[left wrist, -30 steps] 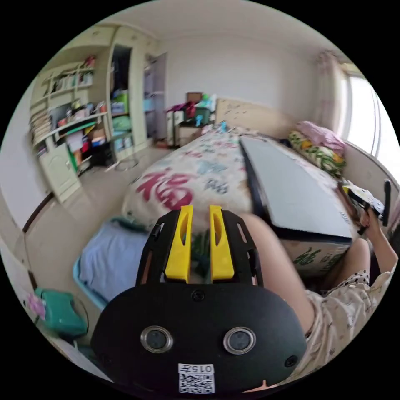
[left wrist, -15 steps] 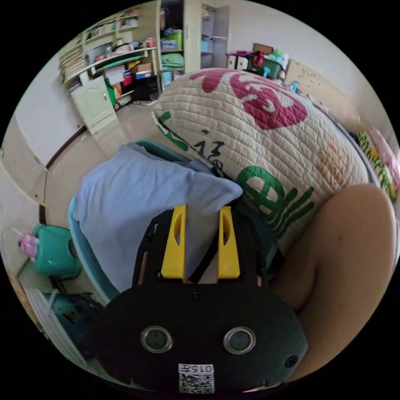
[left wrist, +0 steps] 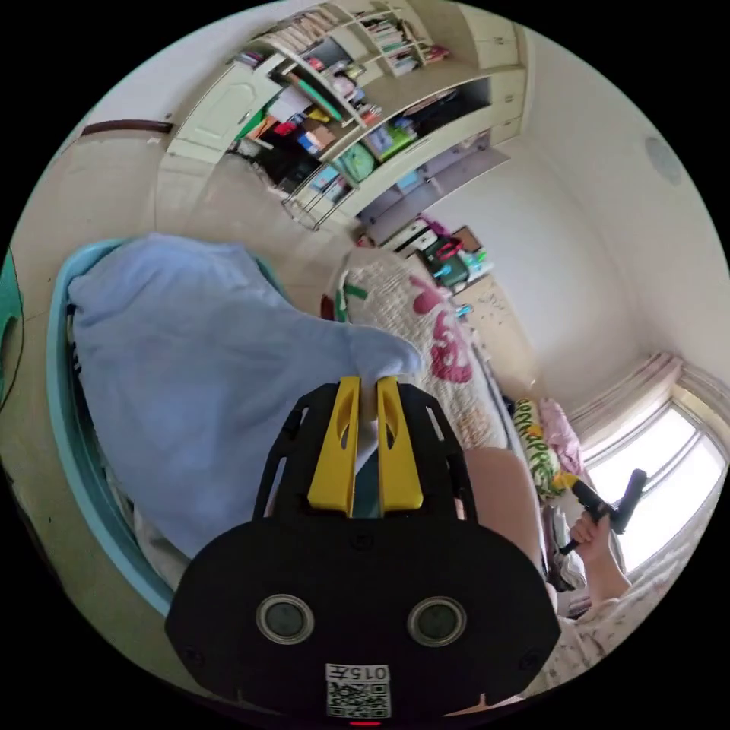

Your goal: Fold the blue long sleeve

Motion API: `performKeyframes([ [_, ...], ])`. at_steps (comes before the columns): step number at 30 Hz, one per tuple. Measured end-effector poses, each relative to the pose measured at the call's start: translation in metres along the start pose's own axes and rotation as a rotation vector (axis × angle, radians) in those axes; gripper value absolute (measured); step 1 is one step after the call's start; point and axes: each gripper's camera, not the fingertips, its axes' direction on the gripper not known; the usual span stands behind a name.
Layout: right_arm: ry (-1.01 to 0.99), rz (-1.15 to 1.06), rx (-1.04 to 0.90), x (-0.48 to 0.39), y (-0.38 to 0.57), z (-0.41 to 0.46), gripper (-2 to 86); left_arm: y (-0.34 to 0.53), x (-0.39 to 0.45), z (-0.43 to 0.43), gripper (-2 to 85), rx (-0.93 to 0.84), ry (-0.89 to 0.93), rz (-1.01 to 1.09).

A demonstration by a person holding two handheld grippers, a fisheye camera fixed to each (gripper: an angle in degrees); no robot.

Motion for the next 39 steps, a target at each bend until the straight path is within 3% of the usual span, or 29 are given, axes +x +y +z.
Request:
performKeyframes([
  [4,-0.18,0.028,-0.009,0.027,-0.005,0.011,2.0,-0.031,-0.015,-0.079,1.4,0.196,0.429,0.046],
  [8,-0.33,0.041,-0.012,0.041,-0.021,0.023,6.3,-0.08,0.04,-0.125,1.4,0.283,0.533,0.216],
  [13,-0.371,-0.131,0.019,0.013,-0.052,0.03,11.6,-0.143,0.123,-0.129,1.6,0.335,0.734,0.325],
  [18,-0.311,-0.278,0.02,-0.014,-0.079,0.034,13.8,-0.191,0.225,-0.109,1.7,0.342,0.914,0.459],
  [22,-0.146,-0.355,0.06,-0.027,-0.099,0.025,13.8,-0.225,0.322,-0.09,1.7,0.341,1.101,0.541],
  [24,-0.262,-0.36,0.082,-0.03,-0.107,0.015,13.7,-0.243,0.36,-0.087,1.7,0.361,1.175,0.563],
  [27,-0.49,-0.368,0.135,-0.04,-0.108,-0.022,12.8,-0.265,0.408,-0.065,1.8,0.381,1.169,0.527],
  [32,-0.616,-0.309,0.167,-0.02,-0.053,-0.079,13.9,-0.262,0.451,0.003,1.7,0.329,1.201,0.404],
  [36,-0.51,-0.199,0.155,-0.033,-0.028,-0.073,17.0,-0.227,0.514,0.059,1.7,0.329,1.185,0.446],
  [39,-0.301,-0.155,0.154,-0.044,-0.054,-0.046,14.4,-0.21,0.583,0.109,1.7,0.314,1.151,0.496],
])
